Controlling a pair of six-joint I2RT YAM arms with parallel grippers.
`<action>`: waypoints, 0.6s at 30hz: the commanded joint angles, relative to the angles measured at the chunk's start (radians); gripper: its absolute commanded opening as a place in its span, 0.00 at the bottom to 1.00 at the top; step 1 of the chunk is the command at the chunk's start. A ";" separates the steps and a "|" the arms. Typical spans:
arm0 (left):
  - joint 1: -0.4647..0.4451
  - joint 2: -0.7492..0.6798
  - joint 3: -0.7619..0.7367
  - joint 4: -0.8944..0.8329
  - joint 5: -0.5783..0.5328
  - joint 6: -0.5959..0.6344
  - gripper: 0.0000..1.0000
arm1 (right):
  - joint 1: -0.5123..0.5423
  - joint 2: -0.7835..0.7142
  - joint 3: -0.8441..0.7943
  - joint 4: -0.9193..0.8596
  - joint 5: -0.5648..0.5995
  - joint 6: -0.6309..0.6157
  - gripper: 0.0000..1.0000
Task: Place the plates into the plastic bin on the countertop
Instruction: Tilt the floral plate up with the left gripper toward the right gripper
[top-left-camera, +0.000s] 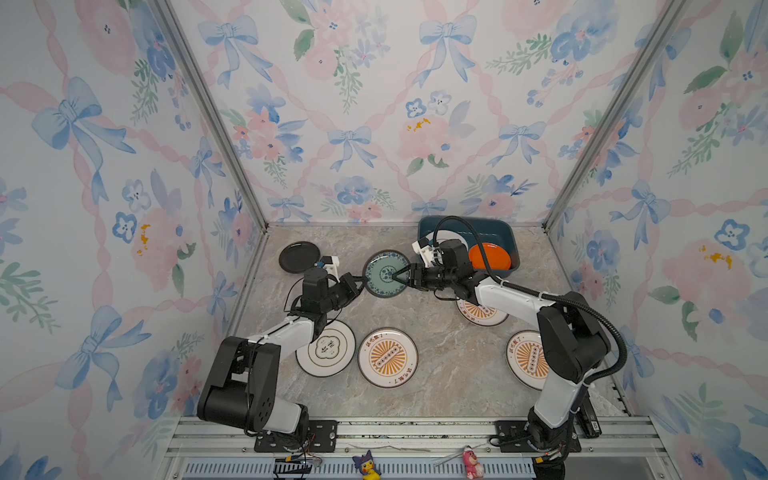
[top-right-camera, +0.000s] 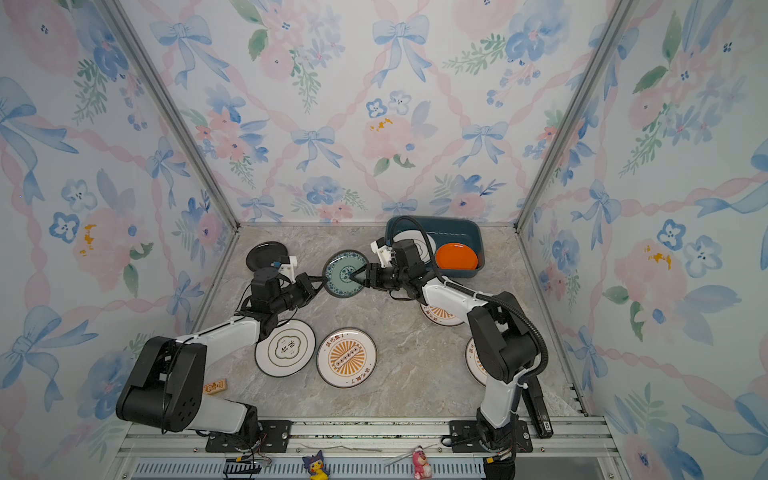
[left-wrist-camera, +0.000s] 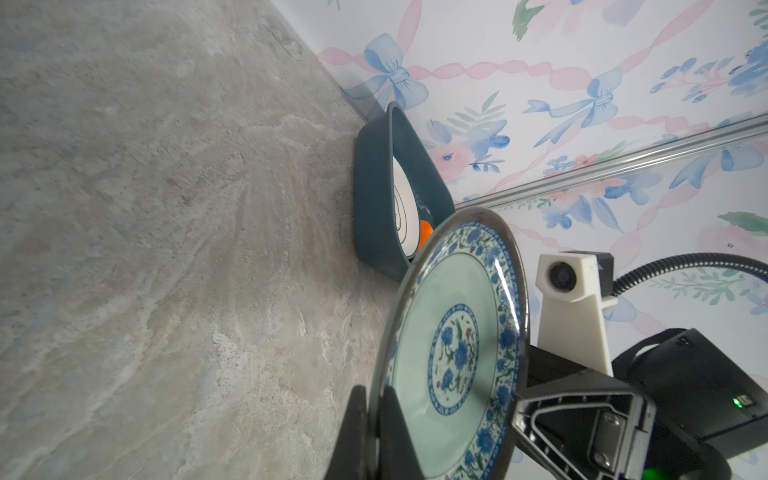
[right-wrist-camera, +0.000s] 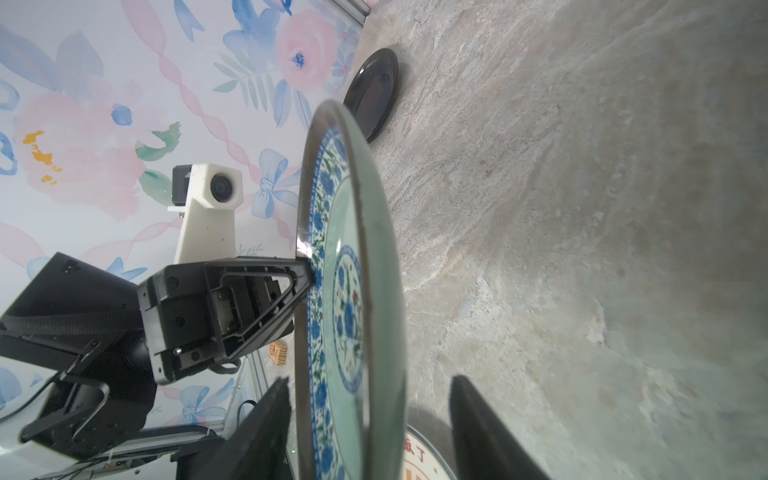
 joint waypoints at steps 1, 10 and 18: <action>-0.020 0.011 0.037 0.002 -0.009 -0.003 0.00 | 0.009 0.027 0.032 0.066 -0.022 0.035 0.44; -0.054 0.043 0.054 0.002 0.002 0.009 0.00 | -0.001 0.022 0.046 0.031 -0.017 0.025 0.15; -0.058 0.036 0.058 -0.003 0.010 0.020 0.07 | -0.033 -0.033 0.039 -0.060 0.021 -0.015 0.00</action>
